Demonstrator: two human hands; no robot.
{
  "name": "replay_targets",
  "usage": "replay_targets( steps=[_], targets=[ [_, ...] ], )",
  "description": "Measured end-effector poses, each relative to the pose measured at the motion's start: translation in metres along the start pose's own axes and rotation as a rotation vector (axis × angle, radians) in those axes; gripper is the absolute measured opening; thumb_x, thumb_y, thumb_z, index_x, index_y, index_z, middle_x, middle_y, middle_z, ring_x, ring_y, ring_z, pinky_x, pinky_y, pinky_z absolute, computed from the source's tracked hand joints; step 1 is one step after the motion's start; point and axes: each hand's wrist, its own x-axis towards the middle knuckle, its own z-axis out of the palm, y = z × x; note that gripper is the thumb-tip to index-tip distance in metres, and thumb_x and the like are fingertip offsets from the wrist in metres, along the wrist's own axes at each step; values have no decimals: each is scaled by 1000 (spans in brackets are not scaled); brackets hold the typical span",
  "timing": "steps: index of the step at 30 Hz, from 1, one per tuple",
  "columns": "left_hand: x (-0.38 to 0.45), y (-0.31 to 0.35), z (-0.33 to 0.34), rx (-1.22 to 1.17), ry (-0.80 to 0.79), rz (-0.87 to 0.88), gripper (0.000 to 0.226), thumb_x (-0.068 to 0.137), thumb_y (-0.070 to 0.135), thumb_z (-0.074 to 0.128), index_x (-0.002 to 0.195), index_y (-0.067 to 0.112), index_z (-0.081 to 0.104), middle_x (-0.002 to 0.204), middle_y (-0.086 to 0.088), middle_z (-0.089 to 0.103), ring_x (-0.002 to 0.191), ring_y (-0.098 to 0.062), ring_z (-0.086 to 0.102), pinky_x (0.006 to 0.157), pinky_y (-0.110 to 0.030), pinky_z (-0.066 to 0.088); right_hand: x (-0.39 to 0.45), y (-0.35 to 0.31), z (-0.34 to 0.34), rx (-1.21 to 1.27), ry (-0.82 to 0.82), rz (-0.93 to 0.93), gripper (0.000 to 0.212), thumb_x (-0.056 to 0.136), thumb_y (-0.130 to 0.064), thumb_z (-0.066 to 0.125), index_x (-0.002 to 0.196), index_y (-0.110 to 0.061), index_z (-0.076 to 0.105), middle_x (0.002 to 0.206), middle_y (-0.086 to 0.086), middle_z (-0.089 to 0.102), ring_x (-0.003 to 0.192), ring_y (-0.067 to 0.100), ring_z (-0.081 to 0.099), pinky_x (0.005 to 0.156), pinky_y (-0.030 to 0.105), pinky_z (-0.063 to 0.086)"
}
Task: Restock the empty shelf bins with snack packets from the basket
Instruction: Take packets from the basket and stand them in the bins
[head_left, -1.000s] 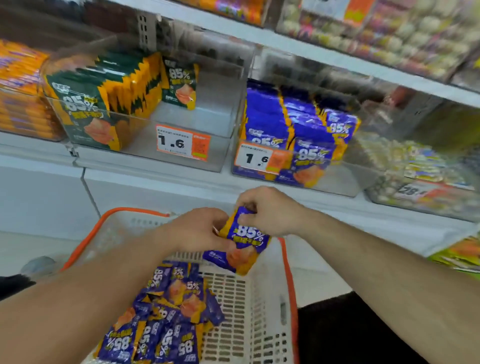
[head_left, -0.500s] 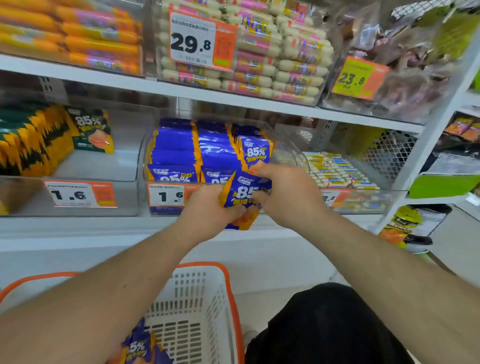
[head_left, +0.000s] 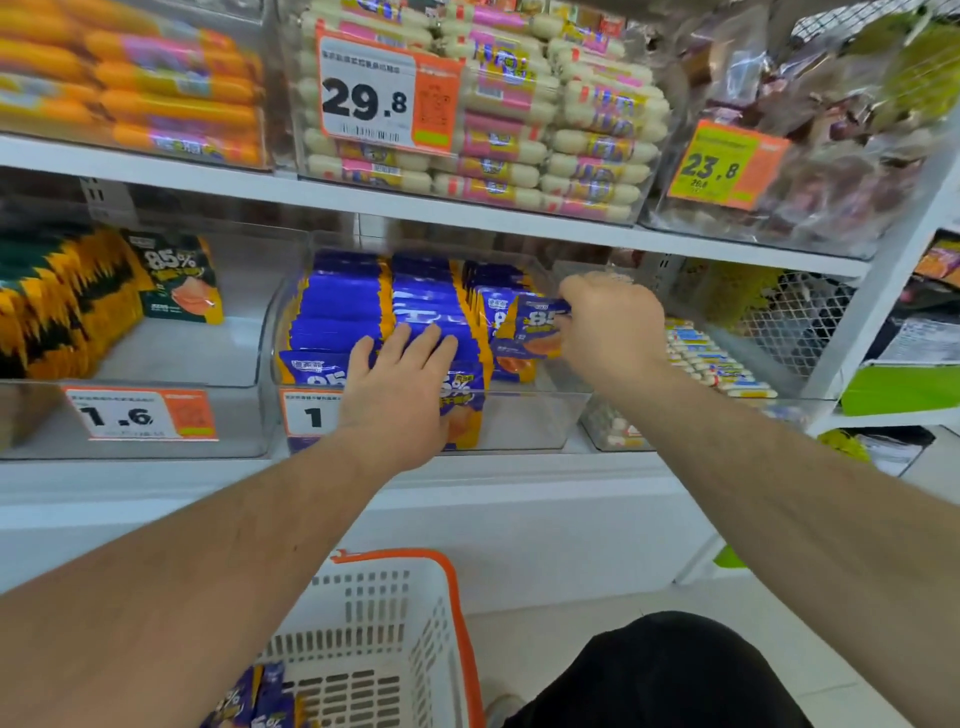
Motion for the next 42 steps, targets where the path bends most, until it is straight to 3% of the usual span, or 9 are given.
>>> replay_targets(
  steps=[9,15,22,28,30,33,36,39,42],
  targets=[
    [-2,-2,15,-29,138,4,80,93,52,52,154,30,6,163,7,9,150,-19,4,119,-47,0,47,-23,50,-44,-309,37,21,87,-8,61,107,-12,59,106,12,65,98,35,64,68,36,40],
    [0,-2,17,-41,142,3,81,93,49,56,154,31,5,162,9,8,150,-18,2,119,-46,-1,64,-27,68,34,-404,119,15,88,-4,59,100,-10,56,111,16,64,94,36,61,69,37,41],
    [2,-3,15,-58,116,15,80,93,52,54,154,31,6,163,8,8,150,-19,2,119,-47,0,68,-24,75,131,-192,126,43,85,1,58,127,-9,54,123,19,55,107,41,59,72,39,44],
    [-10,-13,4,-93,130,97,74,95,50,47,155,25,11,164,4,6,150,-19,-2,119,-46,-6,43,-51,44,420,14,188,16,90,-16,57,103,-15,65,109,9,63,99,32,58,74,36,45],
    [-24,-24,0,-118,230,148,69,86,36,60,148,20,36,157,-2,30,147,-24,21,117,-46,7,29,-71,31,519,89,167,9,88,-16,57,92,-16,66,102,5,65,94,28,59,75,37,47],
    [-48,-51,1,-168,374,170,53,65,26,62,117,16,64,119,-4,62,108,-29,57,90,-43,36,10,-111,12,675,169,98,6,85,-14,59,81,-16,63,92,3,64,85,24,57,73,38,46],
    [-73,-87,-2,-139,255,137,43,67,27,59,109,18,64,103,-3,64,95,-30,61,79,-40,43,-11,-162,3,799,197,37,8,82,-13,62,75,-18,60,84,1,64,75,19,52,67,33,41],
    [-102,-126,-2,-101,-19,45,42,85,32,57,126,26,53,124,3,57,120,-23,49,96,-37,31,-31,-214,9,911,169,1,4,77,-15,61,74,-13,64,78,3,64,75,22,56,67,33,42],
    [-130,-164,4,-70,-196,-30,45,88,37,55,132,30,48,130,7,55,124,-19,47,99,-36,29,-51,-264,31,982,63,34,4,76,-13,63,73,-12,66,74,5,65,73,23,57,65,30,38]
  ],
)
